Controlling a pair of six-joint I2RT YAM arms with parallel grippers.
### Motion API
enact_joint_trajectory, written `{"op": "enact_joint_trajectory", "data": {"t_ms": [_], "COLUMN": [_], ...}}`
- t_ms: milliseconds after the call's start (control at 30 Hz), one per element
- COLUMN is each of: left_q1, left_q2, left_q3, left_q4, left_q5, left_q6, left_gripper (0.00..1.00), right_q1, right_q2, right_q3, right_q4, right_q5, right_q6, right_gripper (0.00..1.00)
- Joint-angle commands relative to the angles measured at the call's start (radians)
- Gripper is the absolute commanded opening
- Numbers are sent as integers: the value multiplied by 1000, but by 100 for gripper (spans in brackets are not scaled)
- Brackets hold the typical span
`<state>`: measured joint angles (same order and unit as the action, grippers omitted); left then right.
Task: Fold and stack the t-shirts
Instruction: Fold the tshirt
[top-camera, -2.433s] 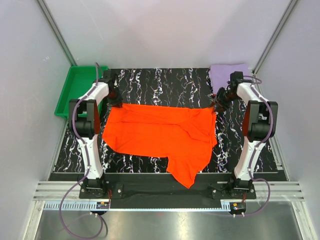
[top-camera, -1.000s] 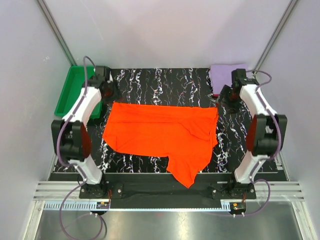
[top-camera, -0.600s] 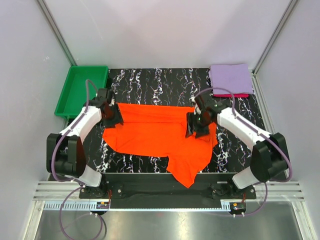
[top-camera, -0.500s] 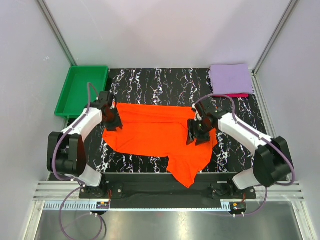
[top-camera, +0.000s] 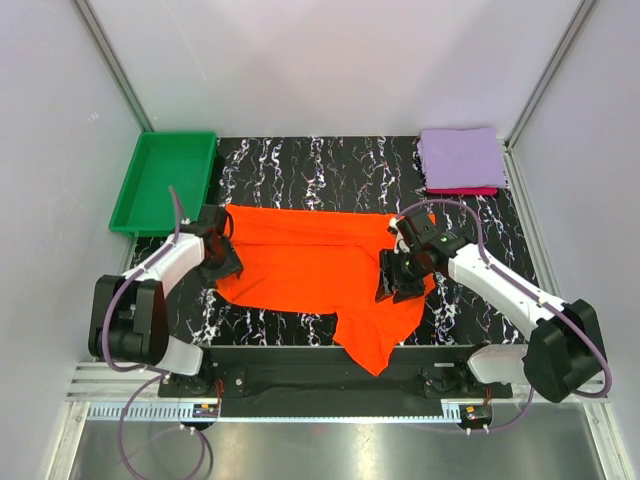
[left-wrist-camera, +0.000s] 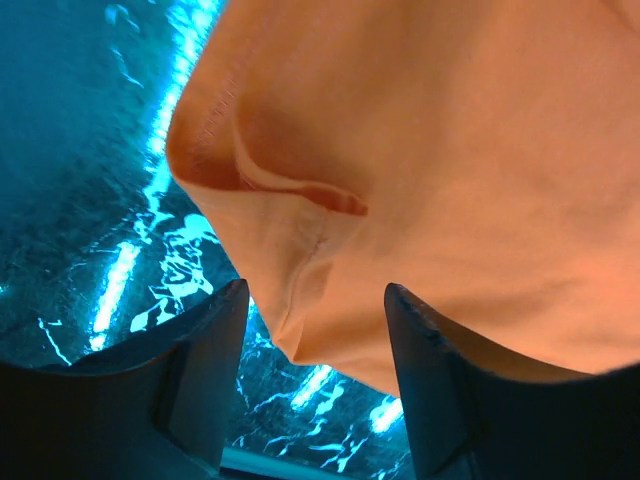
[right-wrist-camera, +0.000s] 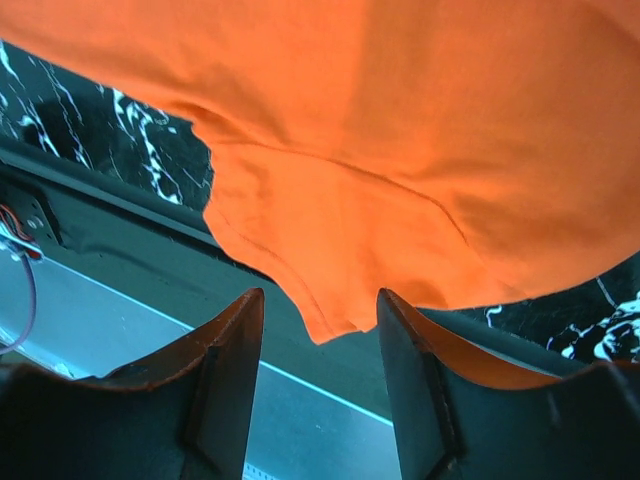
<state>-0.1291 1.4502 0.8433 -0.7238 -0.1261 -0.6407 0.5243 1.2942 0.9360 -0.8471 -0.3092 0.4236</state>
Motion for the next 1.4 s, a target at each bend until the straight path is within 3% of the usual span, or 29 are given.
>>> {"op": "enact_joint_trajectory", "data": {"t_ms": [0,267,533,633,867,967,1033,1200,1367], "left_q1": [0,54,117,117,115,115,115,114,115], "left_q2": [-2,-27,-318,-355,-396,-404,-392,-343,-323], "left_q3": [-6,-107,-182,-152,-90,-95,-93,-64,-44], "left_q4": [24,-12,-107,-123,-132,-121,-115,-108,-100], "left_q5": [-78,-61,-29,-20,-3,20,37,62,69], "left_q6": [-37,-131,-232,-215,-116,-88,-71,-42,-24], "left_gripper": [63,68,69,71,71,70,70,70,70], "right_q1": [34,40,-18,-27,-26,-20,-17,-12,-13], "right_q2": [-29,74,364,462,542,580,586,635,685], "right_q3": [-3,133,417,455,490,526,531,564,592], "right_q4": [-20,-15,-67,-75,-24,-29,-21,5,19], "right_q5": [-24,119,220,237,297,332,335,257,275], "right_q6": [12,84,-37,-65,-175,-198,-198,-180,-175], "right_gripper": [57,59,55,51,52,43,32,28,28]}}
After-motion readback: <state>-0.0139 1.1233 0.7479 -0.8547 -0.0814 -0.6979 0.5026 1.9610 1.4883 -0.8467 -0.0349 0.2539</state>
